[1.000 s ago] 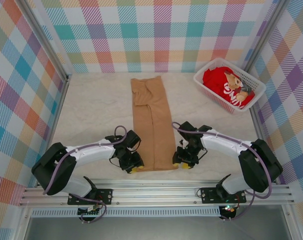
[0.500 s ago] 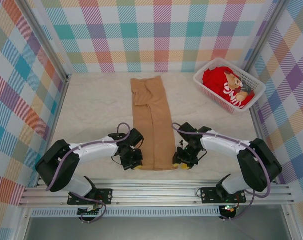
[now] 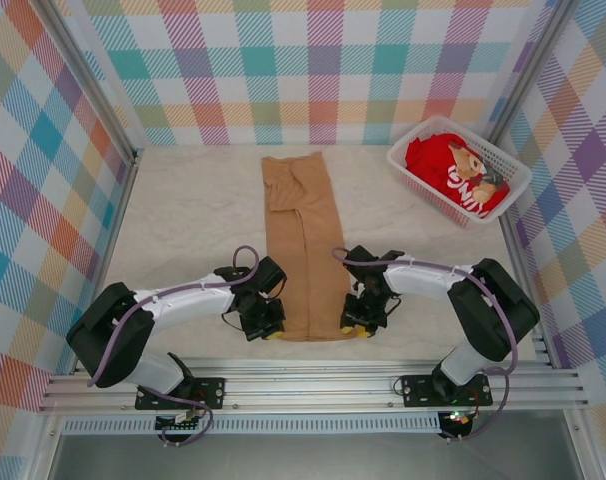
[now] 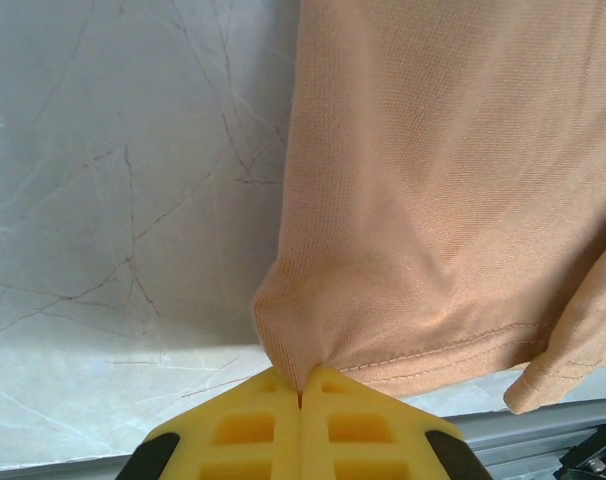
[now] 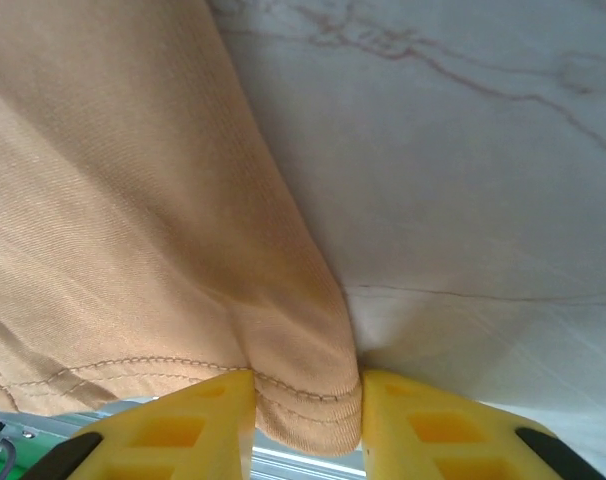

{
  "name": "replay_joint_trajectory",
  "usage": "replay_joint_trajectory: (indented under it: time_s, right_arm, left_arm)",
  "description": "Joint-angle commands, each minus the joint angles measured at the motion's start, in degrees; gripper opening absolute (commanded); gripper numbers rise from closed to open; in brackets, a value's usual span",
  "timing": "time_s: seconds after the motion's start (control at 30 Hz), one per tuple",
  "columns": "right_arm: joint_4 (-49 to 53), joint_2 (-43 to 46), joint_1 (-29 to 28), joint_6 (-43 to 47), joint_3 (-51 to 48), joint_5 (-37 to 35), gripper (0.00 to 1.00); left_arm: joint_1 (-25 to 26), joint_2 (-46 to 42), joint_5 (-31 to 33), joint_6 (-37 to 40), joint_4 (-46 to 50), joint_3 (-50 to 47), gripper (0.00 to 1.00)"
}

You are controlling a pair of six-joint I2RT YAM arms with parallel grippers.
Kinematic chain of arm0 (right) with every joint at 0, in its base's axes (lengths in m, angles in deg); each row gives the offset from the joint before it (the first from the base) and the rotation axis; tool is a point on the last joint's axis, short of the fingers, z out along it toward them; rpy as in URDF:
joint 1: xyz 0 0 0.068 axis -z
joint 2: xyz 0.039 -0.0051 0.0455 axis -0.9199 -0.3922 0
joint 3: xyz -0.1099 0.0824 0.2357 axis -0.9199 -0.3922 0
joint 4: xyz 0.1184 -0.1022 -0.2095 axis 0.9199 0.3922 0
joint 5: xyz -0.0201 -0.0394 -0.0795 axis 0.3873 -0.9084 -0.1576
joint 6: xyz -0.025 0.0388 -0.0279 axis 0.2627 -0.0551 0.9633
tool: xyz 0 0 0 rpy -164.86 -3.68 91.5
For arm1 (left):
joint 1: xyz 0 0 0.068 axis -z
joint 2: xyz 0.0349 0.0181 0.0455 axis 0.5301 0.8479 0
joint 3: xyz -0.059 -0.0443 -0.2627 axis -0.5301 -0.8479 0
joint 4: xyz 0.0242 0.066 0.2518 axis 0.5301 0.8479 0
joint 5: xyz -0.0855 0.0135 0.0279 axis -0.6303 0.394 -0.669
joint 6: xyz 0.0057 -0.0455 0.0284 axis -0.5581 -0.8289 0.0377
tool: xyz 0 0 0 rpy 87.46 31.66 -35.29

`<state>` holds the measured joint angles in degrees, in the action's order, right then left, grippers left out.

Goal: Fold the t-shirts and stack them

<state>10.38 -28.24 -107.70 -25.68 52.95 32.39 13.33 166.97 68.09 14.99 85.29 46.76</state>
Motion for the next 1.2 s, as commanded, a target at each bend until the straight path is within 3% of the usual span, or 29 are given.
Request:
replay_joint_trajectory:
  time_s: [0.0,0.07,0.23,0.37,0.57,0.77,0.93,1.17]
  right_arm:
    - [-0.95,-1.03,-1.02,-2.67,0.73,0.21,0.3]
    - [-2.58,-1.41,-1.04,-3.91,0.24,0.5,0.26]
    - [-1.18,-0.95,-1.68,-3.79,1.69,-1.88,0.0]
    - [3.4,1.26,-3.32,-1.03,2.73,-1.67,0.0]
    - [9.27,6.28,-7.63,0.39,2.33,5.83,0.0]
    - [10.54,10.12,-6.59,-2.73,4.8,6.33,0.0]
    - [11.76,7.46,-3.25,-1.94,10.75,2.93,0.0]
    - [14.57,0.12,2.29,3.06,23.55,-0.59,0.0]
  left_arm:
    - [1.02,-1.1,-0.78,0.62,1.13,-1.09,0.01]
    - [0.99,-1.15,-0.95,0.67,0.68,-1.35,0.01]
    - [0.98,-2.1,-0.51,1.37,1.49,-2.11,0.0]
    - [1.52,-5.5,-1.41,1.94,3.74,-4.63,0.0]
    - [2.78,-16.79,-5.67,1.64,7.18,-8.99,0.0]
    - [2.11,-25.15,-0.77,-2.75,9.69,-5.31,0.0]
    - [-3.14,-23.92,4.01,-4.69,8.05,-2.42,0.0]
    - [-12.76,-16.93,3.77,-2.56,3.63,2.48,0.0]
